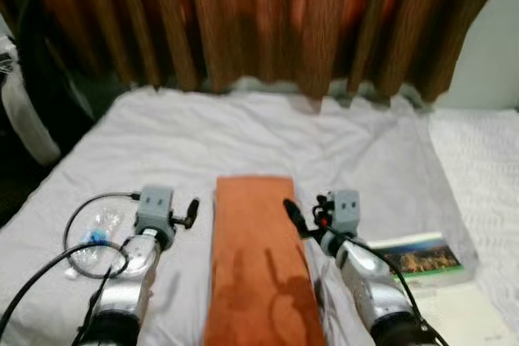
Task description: Clean up the room
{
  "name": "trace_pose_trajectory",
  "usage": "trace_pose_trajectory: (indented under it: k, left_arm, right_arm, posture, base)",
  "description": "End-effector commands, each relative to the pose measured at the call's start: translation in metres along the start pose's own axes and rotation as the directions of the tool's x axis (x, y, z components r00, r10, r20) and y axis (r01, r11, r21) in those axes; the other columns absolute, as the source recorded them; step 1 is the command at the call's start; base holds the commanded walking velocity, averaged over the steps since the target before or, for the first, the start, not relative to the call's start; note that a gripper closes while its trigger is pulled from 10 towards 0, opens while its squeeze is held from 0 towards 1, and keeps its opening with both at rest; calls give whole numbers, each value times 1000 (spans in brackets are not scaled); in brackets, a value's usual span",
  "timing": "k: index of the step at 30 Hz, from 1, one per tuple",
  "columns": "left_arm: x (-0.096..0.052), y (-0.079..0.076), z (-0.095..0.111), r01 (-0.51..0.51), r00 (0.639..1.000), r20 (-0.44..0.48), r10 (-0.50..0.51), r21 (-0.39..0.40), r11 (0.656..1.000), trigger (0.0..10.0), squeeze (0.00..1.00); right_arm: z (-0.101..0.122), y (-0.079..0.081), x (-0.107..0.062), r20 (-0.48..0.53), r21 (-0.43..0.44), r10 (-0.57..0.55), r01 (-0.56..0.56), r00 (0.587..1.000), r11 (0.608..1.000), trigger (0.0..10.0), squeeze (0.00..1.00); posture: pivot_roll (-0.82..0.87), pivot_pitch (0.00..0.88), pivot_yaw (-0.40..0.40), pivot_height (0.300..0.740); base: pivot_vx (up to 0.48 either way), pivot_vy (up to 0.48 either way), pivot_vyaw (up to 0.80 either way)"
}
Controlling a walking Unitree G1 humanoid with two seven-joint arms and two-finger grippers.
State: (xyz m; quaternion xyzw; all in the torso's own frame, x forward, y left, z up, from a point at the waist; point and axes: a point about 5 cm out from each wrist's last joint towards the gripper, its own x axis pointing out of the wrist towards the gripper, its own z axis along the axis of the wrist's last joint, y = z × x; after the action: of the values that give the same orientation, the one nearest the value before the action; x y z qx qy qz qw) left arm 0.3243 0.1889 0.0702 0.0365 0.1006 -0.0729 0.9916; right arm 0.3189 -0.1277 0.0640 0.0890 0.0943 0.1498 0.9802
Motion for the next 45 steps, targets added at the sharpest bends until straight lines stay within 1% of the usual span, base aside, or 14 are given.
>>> trace_pose_trajectory:
  k: [1,4,7,10,11,15,21,24,29,31,34,38,41,45]
  left_arm:
    - [-1,3,-11,6,999,-53,-10,-63,998,10000,0]
    - [12,1,-2,40,997,-60,-51,-160,986,10000,0]
    - [18,3,-3,39,994,-94,-59,-202,979,10000,0]
    - [16,8,-10,2,992,-122,-27,-203,979,10000,0]
    - [16,8,-10,2,992,-122,-27,-203,979,10000,0]
    - [13,11,-18,-47,992,-126,5,-330,943,10000,0]
    - [9,4,-31,-63,987,-162,-2,-397,915,10000,0]
    - [8,0,-35,-62,988,-154,-8,-448,892,10000,0]
    - [10,-14,-33,2,993,-98,-70,-567,823,10000,0]
    - [13,-27,-27,82,990,-53,-129,-532,843,10000,0]
    - [12,-26,-26,86,991,-43,-127,-518,851,10000,0]
    - [4,-10,-27,42,999,-15,-52,-410,911,10000,0]
    - [-1,-6,-26,51,999,6,-53,-385,921,10000,0]
    - [-8,-3,-28,72,997,15,-71,-386,920,10000,0]
  right_arm:
    - [-5,-4,0,-26,26,-31,32,999,999,10000,0]
    - [-4,-16,-1,-26,1,-110,110,994,994,10000,0]
    - [-10,-26,-4,-45,-1,-183,183,982,983,10000,0]
    - [-21,-28,-10,-61,89,-203,208,977,974,10000,0]
    - [-21,-28,-10,-61,89,-203,208,977,974,10000,0]
    - [-38,-24,-17,-102,228,-205,223,973,948,10000,0]
    - [-50,-13,-21,-121,284,-161,190,979,940,10000,0]
    - [-51,0,-21,-117,321,-96,129,988,938,10000,0]
    - [-47,9,-23,-94,355,-68,97,993,930,10000,0]
    - [-33,9,-31,-31,350,-90,95,995,932,10000,0]
    - [-30,8,-33,-16,342,-98,98,995,934,10000,0]
    - [-11,1,-46,69,249,-134,113,989,962,10000,0]
    - [-3,2,-53,96,222,-136,112,986,969,10000,0]
    - [-6,10,-62,62,266,-114,94,992,959,10000,0]
  posture:
    - [-12,159,11,740]
    - [-24,260,8,740]
    - [-39,365,18,740]
    - [-45,430,29,740]
    - [-45,430,29,740]
    - [-52,474,25,740]
    - [-57,500,26,740]
    - [-55,500,25,740]
    - [-66,499,18,740]
    - [-68,498,16,740]
    - [-74,496,19,740]
    - [-70,493,19,740]
    - [-63,487,20,740]
    - [-59,478,20,740]
  base:
    - [0,0,0]
    - [0,0,0]
    - [0,0,0]
    - [0,0,0]
    - [0,0,0]
    - [0,0,0]
    - [0,0,0]
    - [0,0,0]
    - [0,0,0]
    - [0,0,0]
    - [0,0,0]
    - [0,0,0]
    - [0,0,0]
    - [0,0,0]
